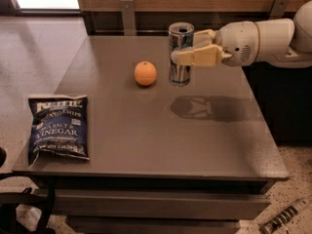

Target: Move redbull can near blue chip bag

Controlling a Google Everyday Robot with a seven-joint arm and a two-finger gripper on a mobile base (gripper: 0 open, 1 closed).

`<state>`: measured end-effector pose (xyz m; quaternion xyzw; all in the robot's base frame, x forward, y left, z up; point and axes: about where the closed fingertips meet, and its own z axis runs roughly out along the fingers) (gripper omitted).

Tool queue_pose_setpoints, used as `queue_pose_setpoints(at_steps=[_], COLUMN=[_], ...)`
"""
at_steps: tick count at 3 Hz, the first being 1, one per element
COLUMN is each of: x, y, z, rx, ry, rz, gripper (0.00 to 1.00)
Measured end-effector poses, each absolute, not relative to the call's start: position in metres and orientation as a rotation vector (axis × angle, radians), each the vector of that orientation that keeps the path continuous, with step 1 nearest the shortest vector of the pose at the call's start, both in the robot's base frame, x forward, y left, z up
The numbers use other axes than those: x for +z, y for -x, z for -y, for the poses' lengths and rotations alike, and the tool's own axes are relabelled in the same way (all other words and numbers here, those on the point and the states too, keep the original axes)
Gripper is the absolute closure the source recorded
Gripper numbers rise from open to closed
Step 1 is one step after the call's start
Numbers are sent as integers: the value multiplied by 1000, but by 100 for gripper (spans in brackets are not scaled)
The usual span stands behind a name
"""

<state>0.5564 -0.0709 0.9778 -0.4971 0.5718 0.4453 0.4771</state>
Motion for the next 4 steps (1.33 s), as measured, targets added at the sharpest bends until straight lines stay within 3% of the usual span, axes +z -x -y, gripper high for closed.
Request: queue_pose_setpoints(at_steps=[2, 4], x=[973, 961], y=[-544, -517], z=[46, -9], rx=[1097, 1023], ry=[1201, 1190], rz=[-1406, -1386], gripper=[100, 100])
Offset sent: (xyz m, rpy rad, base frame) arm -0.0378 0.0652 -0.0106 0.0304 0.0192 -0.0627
